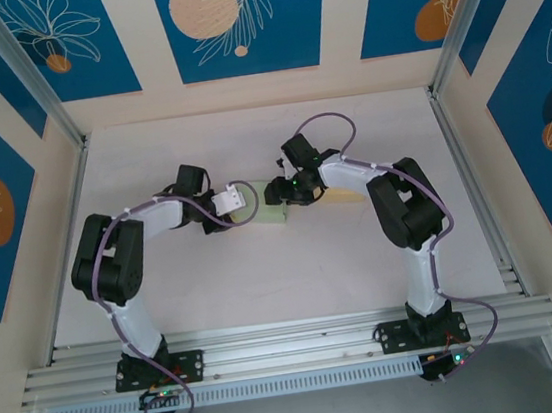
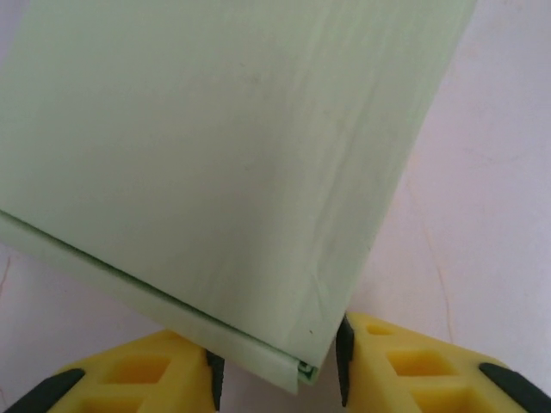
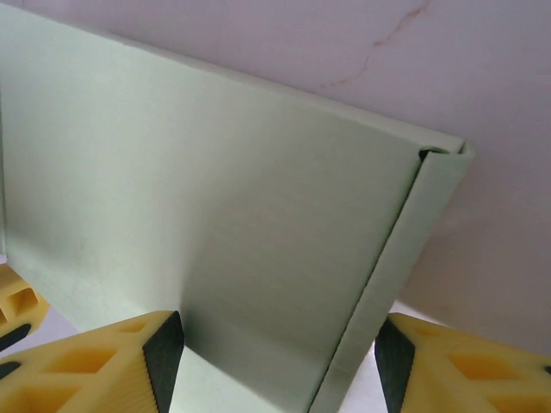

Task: Fold the paper box

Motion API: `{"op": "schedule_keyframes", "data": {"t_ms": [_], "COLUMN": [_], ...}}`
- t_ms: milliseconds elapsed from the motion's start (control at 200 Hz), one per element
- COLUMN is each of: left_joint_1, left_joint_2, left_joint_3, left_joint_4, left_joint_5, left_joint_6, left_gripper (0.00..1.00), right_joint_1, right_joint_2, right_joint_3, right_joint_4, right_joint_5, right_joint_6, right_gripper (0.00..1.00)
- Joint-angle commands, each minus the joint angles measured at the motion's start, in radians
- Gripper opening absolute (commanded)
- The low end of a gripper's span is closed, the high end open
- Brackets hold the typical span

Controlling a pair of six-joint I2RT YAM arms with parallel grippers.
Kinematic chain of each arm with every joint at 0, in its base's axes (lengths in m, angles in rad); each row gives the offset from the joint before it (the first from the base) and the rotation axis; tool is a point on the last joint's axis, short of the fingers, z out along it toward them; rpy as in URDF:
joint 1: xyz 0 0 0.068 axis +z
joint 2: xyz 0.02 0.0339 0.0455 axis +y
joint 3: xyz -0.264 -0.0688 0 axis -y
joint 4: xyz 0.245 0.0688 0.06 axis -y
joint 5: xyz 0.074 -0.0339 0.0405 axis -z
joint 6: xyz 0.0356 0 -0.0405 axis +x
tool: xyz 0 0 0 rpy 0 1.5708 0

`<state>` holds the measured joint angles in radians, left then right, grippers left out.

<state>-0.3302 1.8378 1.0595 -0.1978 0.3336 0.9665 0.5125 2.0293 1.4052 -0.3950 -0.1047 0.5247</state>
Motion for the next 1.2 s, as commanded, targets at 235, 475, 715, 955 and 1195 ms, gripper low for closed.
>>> {"op": "schedule_keyframes", "data": {"t_ms": [235,475,715,955,1195], "left_joint_1": [-0.052,-0.064,-0.073,-0.068,-0.025], "left_joint_2": [0.034,0.027,0.024,0.036,-0.047], "left_joint_3": [-0.002,0.004,0.010,0.046,-0.020], "left_joint_4": [0.025,0.074,0.120,0.102,0.112], "left_joint_5": [-0.090,-0.038,-0.001,-0.039,-0.078], "left_joint_6": [0.103,0.011,-0.112,-0.154,-0.163], "left_gripper": [0.14,0.10,0.16,0.37,0.58], "right_joint_1": [0.009,0.014,0.012,-0.007,-0.009], "right_joint_2": [0.025,0.056,0.125,0.109,0.051], "right_joint_3": [0.033,0.106,0.259,0.284,0.237], "right_joint_4": [0.010,-0.037,-0.159,-0.196,-0.203], "right_joint_5": [-0.066,-0.043,0.055,0.106,0.163], "right_joint_6": [-0.024,-0.035,-0.062,-0.068,-0.067], "right_gripper": [0.61,0.57,0.59,0.65,0.72]}}
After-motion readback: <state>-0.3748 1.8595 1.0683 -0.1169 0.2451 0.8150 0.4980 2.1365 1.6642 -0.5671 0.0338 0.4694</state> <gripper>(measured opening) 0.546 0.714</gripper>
